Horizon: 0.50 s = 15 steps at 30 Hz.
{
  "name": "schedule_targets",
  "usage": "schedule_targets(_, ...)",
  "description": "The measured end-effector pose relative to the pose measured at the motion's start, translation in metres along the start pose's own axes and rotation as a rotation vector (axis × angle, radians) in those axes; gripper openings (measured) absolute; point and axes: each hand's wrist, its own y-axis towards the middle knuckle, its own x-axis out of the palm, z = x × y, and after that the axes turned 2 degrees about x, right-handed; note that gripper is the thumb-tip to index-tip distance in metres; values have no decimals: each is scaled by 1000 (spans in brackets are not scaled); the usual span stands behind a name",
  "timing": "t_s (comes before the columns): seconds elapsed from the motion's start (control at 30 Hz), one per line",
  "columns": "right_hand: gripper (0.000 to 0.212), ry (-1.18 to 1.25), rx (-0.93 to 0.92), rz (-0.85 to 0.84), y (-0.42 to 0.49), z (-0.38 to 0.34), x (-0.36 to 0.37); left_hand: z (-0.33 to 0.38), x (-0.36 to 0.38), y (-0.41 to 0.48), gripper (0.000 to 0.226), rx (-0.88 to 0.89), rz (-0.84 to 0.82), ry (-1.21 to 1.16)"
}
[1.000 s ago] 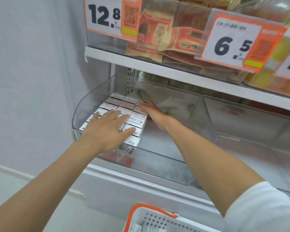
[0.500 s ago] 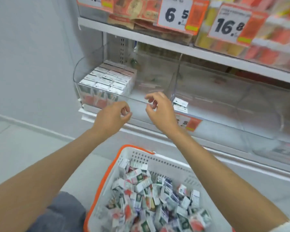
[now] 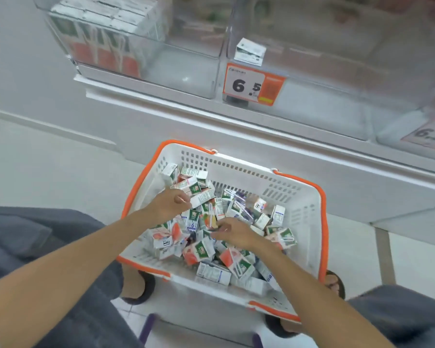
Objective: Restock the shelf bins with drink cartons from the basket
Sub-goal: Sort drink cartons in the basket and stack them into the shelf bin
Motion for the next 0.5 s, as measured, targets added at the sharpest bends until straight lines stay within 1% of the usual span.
schedule_targets(0.03,57,-27,-5,-51,1,-1,14,-1,3,1,5,0,-18,31)
schedule_targets(0.07,50,-85,-24,-77,1,-3,27,-3,5,3,6,1,-31,51)
schedule_targets(0.1,44,-133,-55,-68,2,-4,38,-4,7,4,9,2,-39,53)
schedule_targets(0.13,47,-152,-79,-36,2,-5,46,-5,8,5,17,-2,-58,34)
schedule_targets(0.17,55,-98,-82,6,2,-6,49,-7,11,6,29,-10,-101,13)
schedule_targets(0.2,60,8,-68,48,-1,-11,44,-8,14,4,47,-15,-169,6)
schedule_targets(0.27,60,240,-85,112,-9,-19,23,-9,24,0,85,-23,-352,27)
schedule_targets(0.3,59,315,-104,121,-14,-22,9,-8,30,-1,93,-23,-421,25)
schedule_targets(0.33,59,362,-131,117,-21,-24,-6,-6,35,-1,90,-18,-449,8)
schedule_targets(0.4,63,357,-168,121,-37,-24,-31,-2,40,0,64,-14,-393,-58)
schedule_targets(0.43,64,290,-151,146,-43,-18,-39,1,41,1,56,-22,-348,-96)
schedule_targets(0.5,53,5,-74,193,-52,0,-41,2,42,3,58,-37,-307,-144)
